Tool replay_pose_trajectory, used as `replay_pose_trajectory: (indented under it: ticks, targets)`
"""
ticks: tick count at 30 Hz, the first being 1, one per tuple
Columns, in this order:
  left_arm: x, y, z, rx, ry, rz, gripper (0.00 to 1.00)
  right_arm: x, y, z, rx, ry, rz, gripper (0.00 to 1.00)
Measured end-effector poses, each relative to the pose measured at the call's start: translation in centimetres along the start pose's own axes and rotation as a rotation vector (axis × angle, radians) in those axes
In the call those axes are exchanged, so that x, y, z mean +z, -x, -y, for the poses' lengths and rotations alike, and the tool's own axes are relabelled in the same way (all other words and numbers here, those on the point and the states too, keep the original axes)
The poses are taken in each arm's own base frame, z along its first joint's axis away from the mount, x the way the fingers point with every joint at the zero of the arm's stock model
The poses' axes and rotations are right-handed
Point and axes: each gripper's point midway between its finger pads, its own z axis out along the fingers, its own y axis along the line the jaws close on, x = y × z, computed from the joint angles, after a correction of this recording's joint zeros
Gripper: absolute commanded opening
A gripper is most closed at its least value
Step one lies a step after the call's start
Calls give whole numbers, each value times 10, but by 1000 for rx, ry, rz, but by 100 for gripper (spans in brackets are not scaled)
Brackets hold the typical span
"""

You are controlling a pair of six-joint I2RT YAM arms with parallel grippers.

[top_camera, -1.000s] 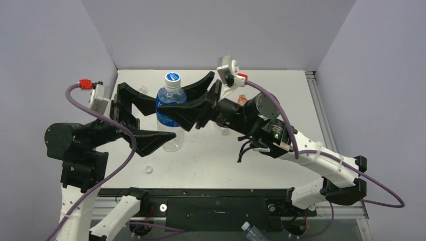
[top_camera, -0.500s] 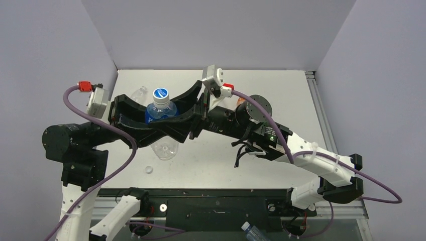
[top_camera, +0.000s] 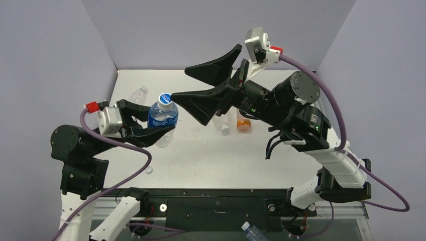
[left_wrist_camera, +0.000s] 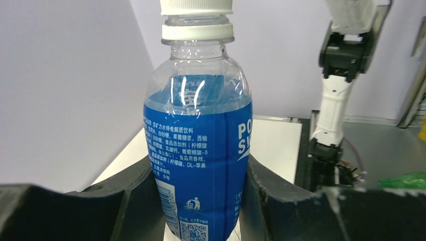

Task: Unscrew the bottle caps
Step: Unscrew the bottle cap from the plastic bottle.

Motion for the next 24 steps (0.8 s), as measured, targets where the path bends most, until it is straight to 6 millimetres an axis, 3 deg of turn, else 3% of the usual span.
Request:
replay_pose_trajectory:
  ticks: [2,5,10,14,17,21,24]
  targets:
    - [0,-3,-7,21,28,-5,0,-3,11,-1,-2,-7,16,80]
    - [0,-9,-14,31,62,-16,0,0,8,0,-6,-18,-5,80]
    - [0,-15,-21,33,88,-28,0,19,-27,12,-23,-55,-100,76]
    - [0,-19,-24,24,97,-34,0,31,-60,23,-34,-94,-181,66]
    - [1,-21,-26,16,104,-37,0,33,-77,30,-45,-120,-226,52]
    - [2,-24,-28,3,107,-42,0,34,-80,36,-54,-146,-232,44]
    - [3,-25,-28,-4,105,-43,0,34,-78,37,-56,-155,-223,49]
